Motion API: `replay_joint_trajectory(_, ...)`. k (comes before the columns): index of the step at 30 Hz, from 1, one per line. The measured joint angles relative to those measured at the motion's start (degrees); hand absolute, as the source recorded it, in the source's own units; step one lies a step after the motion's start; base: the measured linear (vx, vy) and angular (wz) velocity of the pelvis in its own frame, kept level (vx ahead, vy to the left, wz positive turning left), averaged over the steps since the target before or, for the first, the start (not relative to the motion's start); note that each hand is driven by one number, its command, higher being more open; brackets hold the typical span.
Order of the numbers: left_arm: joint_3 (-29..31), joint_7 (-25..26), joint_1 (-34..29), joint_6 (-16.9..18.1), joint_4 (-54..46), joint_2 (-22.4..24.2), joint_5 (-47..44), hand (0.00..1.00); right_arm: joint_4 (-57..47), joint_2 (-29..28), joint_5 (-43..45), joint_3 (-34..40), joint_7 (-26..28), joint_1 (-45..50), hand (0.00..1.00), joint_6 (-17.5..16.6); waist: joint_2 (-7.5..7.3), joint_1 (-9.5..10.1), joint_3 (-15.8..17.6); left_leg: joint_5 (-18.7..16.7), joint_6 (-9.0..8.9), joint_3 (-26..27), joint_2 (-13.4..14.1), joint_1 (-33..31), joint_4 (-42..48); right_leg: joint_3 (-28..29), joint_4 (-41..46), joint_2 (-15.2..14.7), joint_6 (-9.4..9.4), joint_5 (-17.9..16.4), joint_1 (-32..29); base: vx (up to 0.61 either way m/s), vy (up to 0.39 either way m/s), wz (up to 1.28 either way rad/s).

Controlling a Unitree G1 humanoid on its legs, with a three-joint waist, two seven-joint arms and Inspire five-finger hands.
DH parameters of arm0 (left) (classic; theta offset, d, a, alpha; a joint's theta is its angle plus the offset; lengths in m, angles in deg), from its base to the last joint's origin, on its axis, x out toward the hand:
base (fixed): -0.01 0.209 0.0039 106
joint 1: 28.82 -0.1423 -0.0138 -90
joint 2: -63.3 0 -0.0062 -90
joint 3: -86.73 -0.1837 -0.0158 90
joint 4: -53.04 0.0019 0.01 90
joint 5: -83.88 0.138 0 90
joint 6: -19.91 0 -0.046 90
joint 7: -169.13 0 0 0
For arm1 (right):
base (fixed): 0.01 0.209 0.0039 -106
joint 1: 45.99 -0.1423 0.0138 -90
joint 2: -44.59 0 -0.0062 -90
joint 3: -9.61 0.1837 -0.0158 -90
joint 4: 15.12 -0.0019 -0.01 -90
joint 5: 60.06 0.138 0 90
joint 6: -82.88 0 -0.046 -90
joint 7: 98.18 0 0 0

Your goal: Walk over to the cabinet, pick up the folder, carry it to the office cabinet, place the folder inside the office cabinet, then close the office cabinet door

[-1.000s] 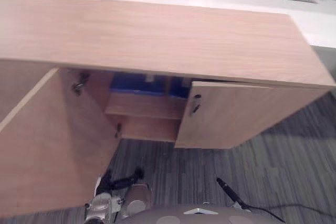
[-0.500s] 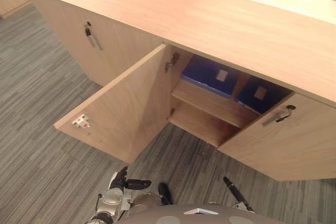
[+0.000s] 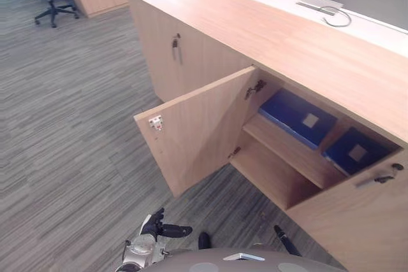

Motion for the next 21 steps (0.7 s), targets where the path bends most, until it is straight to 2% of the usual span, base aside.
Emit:
replay_joint_trajectory(1, 0.71, 0.17, -0.12, 0.0, 0.0, 0.0, -0.07, 1.0, 0.24, -0.08, 0.0, -0.01, 0.16, 0.02, 1.0, 0.0, -0.32, 0.31, -0.23, 0.25, -0.37, 0.0, 0.0, -0.13, 0.0, 0.04, -1.53, 0.58, 0.07, 0.08, 0.28, 0.0, -0.12, -0.05)
replay_joint_trajectory(3, 3.14, 0.17, -0.81, -0.03, 0.06, -1.02, -2.02, 1.0, 0.8, -1.21, 0.01, 0.37, 0.63, 0.31, 1.0, 0.02, -2.31, 0.5, -1.11, 0.68, -0.86, -0.01, -0.69, -0.85, 0.0, -0.19, -5.88, 2.32, -0.03, 1.08, 1.24, 0.01, -0.19, -0.01)
replay_joint_trajectory(4, 4.19, 0.13, -0.85, -0.09, 0.19, -0.92, -2.97, 1.0, 1.27, -1.17, 0.02, 0.71, 0.73, 0.11, 1.0, 0.09, -2.96, 0.51, -1.34, 0.88, -0.54, -0.1, -0.64, -0.74, -0.01, -0.59, -6.69, 2.45, 0.75, 1.17, 1.98, 0.02, -0.184, 0.06)
replay_joint_trajectory(9, 11.53, -1.08, -1.21, -0.27, 1.86, 0.76, -10.11, 1.0, 2.3, -1.18, 0.0, 3.72, 1.19, 0.07, 1.0, 0.06, -3.42, 0.63, -1.09, 1.54, -1.42, -2.65, 1.23, -0.39, -0.05, -3.25, -10.08, 4.95, -0.19, 1.84, 4.94, 0.02, -0.159, 0.22)
replay_joint_trajectory(12, 13.04, -1.61, -1.17, -0.27, 2.04, 0.65, -11.9, 1.0, 2.45, -1.08, 0.0, 4.02, 1.29, -0.3, 1.0, 0.03, -3.28, 0.66, -0.46, 1.89, -1.96, -4.68, 2.04, -0.69, -0.02, -4.5, -10.66, 6.12, -0.98, 2.67, 5.81, 0.02, -0.111, 0.38)
replay_joint_trajectory(13, 13.21, -1.55, -1.09, -0.3, 1.8, 0.57, -13.04, 1.0, 2.55, -0.98, -0.01, 4.61, 1.26, -0.46, 1.0, 0.04, -3.11, 0.67, -0.11, 1.16, -1.77, -3.27, 2.87, -1.36, 0.11, -5.69, -10.71, 6.41, -1.27, 3.31, 5.65, 0.0, -0.073, 0.45)
replay_joint_trajectory(15, 13.48, -1.51, -1.07, -0.4, 1.65, 0.54, -13.87, 1.0, 2.56, -0.88, -0.02, 5.41, 1.21, -1.0, 1.0, -0.01, -3.37, 0.5, 0.23, -0.03, -1.72, 1.74, 4.5, -2.71, 2.24, -6.65, -10.74, 6.43, -1.55, 4.09, 5.25, 0.0, -0.026, 0.36)
replay_joint_trajectory(16, 14.31, -1.56, -0.36, -0.5, 1.47, 0.56, -14.05, 1.0, 2.6, -0.52, -0.04, 5.95, 1.16, -1.4, 1.0, -0.02, -3.39, 0.46, 0.58, -2.42, -1.46, 7.52, 6.41, -5.08, 8.15, -7.07, -10.64, 6.06, -1.64, 4.27, 5.02, 0.04, 0.008, 0.33)
replay_joint_trajectory(17, 15.41, -1.59, -0.29, -0.65, 0.72, 0.74, -14.14, 1.0, 2.38, 0.2, -0.09, 6.82, 1.1, -1.77, 1.0, -0.01, -2.95, 0.51, 1.26, -5.38, -1.22, 11.03, 8.38, -7.83, 14.51, -7.89, -10.59, 5.97, -1.67, 4.25, 5.26, 0.04, 0.022, 0.21)
replay_joint_trajectory(18, 15.78, -1.59, -0.31, -0.71, 0.32, 0.82, -14.32, 1.0, 2.25, 0.75, -0.09, 7.37, 1.06, -1.95, 1.0, -0.01, -2.45, 0.54, 1.49, -6.12, -1.12, 11.29, 8.79, -8.87, 16.5, -7.91, -10.42, 6.04, -1.64, 4.21, 5.34, 0.02, 0.065, 0.03)
replay_joint_trajectory(19, 16.92, -1.5, -0.88, -0.8, -0.32, 0.68, -14.33, 1.0, 1.87, 1.58, -0.16, 7.55, 1.03, -2.06, 1.0, 0.0, -1.19, 0.61, 1.77, -6.92, -1.62, 10.37, 8.09, -8.9, 16.34, -7.75, -9.91, 6.19, -1.49, 3.98, 5.1, -0.02, 0.112, 0.13)
replay_joint_trajectory(21, 18.62, -1.35, -0.43, -1.1, -1.88, 0.16, -15.42, 1.0, 1.4, 2.05, -0.31, 8.81, 1.1, -1.14, 1.0, 0.02, -1.1, -0.04, 1.51, -4.22, -1.84, 9.02, 5.36, -6.35, 8.16, -7.33, -9.55, 4.92, -1.65, 4.36, 4.07, -0.02, 0.169, 0.37)
